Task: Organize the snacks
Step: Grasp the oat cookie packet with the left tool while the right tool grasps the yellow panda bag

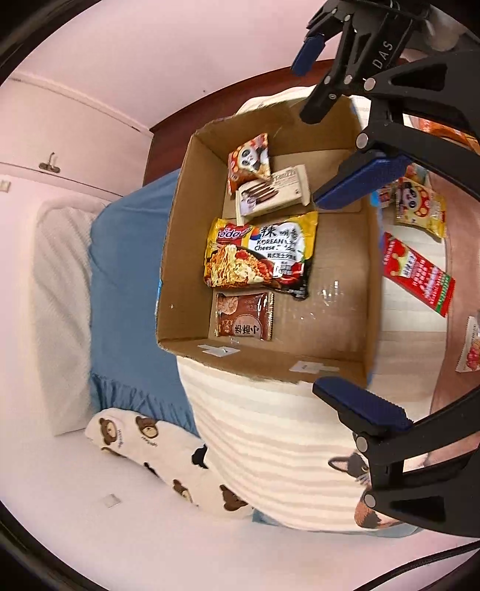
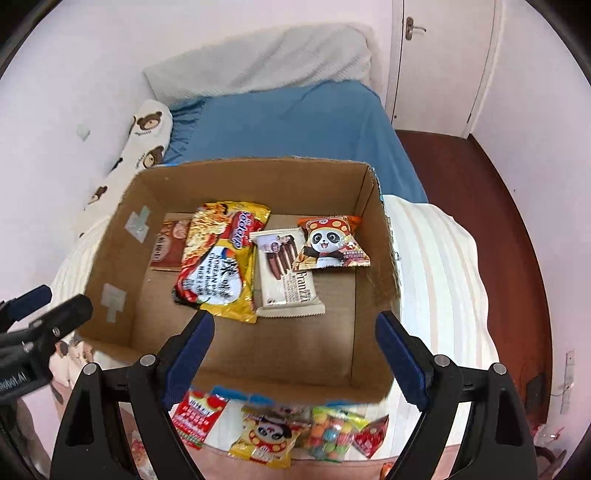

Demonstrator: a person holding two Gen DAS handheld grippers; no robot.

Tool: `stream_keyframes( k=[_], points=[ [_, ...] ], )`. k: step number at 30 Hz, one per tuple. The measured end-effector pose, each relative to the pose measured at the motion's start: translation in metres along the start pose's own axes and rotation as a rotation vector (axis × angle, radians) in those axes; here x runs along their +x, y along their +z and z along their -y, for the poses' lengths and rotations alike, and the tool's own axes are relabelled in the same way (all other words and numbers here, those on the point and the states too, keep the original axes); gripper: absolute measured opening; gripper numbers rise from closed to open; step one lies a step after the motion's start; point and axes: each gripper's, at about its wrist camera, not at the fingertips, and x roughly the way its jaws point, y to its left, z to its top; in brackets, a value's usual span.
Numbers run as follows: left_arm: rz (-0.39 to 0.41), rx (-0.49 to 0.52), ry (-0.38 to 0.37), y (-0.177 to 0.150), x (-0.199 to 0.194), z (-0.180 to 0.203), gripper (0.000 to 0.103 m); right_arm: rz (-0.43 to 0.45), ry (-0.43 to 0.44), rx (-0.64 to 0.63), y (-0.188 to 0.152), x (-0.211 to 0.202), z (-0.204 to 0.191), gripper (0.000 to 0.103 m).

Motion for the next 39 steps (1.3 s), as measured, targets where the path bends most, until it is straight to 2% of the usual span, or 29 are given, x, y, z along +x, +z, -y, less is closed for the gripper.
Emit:
stream_keyframes(
  k=[7, 11, 13, 16, 21, 24, 27, 30, 33, 36, 39],
  points=[
    [0.069, 0.036, 0.003, -0.025, -0.043, 0.007, 0.093, 0.063, 0.022, 0.002, -0.028, -0.046, -0.007, 0.091],
    [0.073, 0.028, -0.005, -0.036, -0.057, 0.007, 0.093, 0.079, 0.033, 0.016, -0.043, -0.062, -0.003, 0.091],
    [0.068, 0.014, -0.014, -0.044, -0.061, 0.006, 0.093, 0.065, 0.047, 0.04, -0.055, -0.065, 0.002, 0.091],
    [0.039, -0.024, -0.017, -0.06, -0.06, -0.003, 0.093, -0.002, 0.092, 0.097, -0.077, -0.053, 0.01, 0.091],
    [-0.103, -0.15, 0.002, -0.107, -0.031, -0.041, 0.092, -0.168, 0.144, 0.181, -0.121, -0.003, 0.02, 0.091],
    [-0.261, -0.289, -0.012, -0.151, 0.005, -0.075, 0.092, -0.273, 0.17, 0.23, -0.144, 0.038, 0.021, 0.091],
    [-0.411, -0.467, -0.059, -0.202, 0.039, -0.107, 0.092, -0.332, 0.169, 0.246, -0.158, 0.066, 0.018, 0.091],
    [-0.466, -0.552, -0.037, -0.241, 0.058, -0.124, 0.091, -0.359, 0.152, 0.224, -0.162, 0.084, 0.012, 0.091],
    [-0.486, -0.463, 0.016, -0.256, 0.07, -0.12, 0.091, -0.384, 0.134, 0.189, -0.165, 0.098, 0.004, 0.091],
    [-0.526, -0.378, 0.029, -0.265, 0.085, -0.112, 0.091, -0.401, 0.116, 0.184, -0.165, 0.113, 0.002, 0.091],
    [-0.56, -0.339, 0.037, -0.269, 0.1, -0.104, 0.091, -0.426, 0.115, 0.202, -0.163, 0.133, -0.004, 0.091]
  ],
)
